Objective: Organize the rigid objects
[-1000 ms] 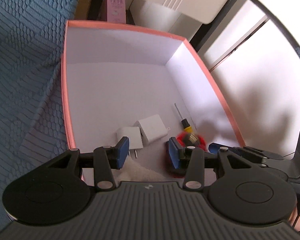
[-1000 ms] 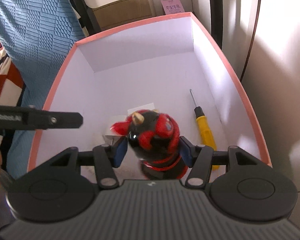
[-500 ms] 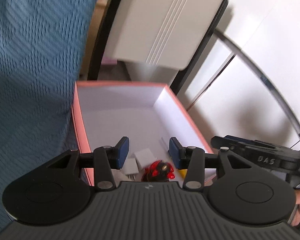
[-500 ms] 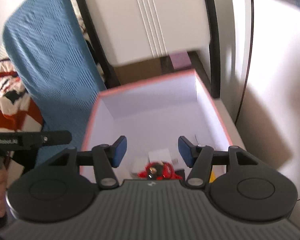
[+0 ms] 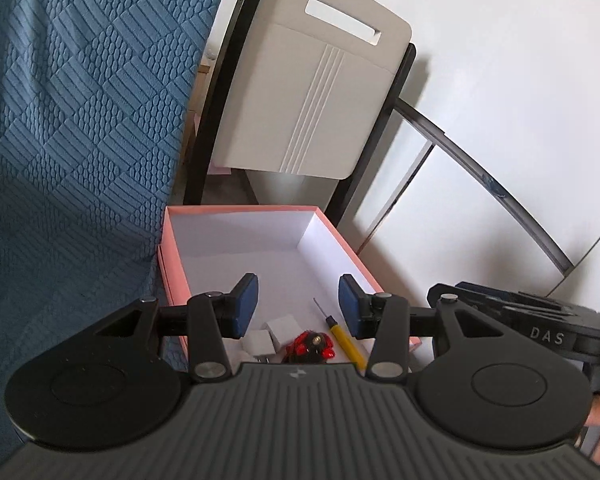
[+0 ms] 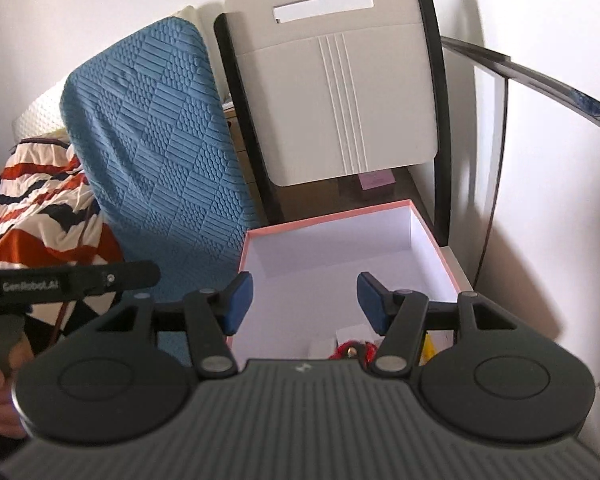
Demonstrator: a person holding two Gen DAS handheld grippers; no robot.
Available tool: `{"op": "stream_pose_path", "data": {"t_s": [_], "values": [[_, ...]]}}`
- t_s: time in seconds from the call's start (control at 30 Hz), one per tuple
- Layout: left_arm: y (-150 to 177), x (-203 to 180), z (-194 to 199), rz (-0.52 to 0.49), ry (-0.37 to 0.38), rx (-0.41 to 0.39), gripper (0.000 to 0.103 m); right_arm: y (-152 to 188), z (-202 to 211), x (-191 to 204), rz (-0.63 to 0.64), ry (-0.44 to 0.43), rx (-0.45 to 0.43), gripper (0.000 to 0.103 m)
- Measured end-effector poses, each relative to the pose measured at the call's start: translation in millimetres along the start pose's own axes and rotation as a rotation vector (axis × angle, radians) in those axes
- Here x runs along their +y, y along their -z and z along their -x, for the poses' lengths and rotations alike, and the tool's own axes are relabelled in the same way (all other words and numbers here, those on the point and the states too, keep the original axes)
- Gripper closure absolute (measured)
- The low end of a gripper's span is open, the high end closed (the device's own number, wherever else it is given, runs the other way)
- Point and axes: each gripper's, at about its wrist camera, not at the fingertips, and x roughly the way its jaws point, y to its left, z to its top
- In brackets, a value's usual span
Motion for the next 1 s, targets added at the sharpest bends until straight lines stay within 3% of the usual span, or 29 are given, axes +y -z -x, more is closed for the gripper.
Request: {"op": "stream_pose_path", "data": {"t_s": [0.57, 0.8, 0.97, 1.0], "values": [[37.0, -1.5, 14.7, 0.003, 0.007, -0.011, 0.053, 57.1, 25.3, 17.4, -0.013, 0.064, -0.013, 0.042], [39.8, -3.0, 21.1, -0.036, -0.056, -0.101, 0.050, 72.8, 14.6, 15.0, -0.037, 0.082, -0.004, 0.041], [44.5, 7.5, 21.9, -0.018, -0.053, -0.107, 0.049, 77.5, 7.6, 17.2, -0.041, 0.088, 0.011, 0.041], [45.4, 10.5, 21.3, -0.011, -0.051, -0.105, 0.048, 77.9, 6.6, 18.1, -0.040, 0.090, 0.013, 0.035]]}}
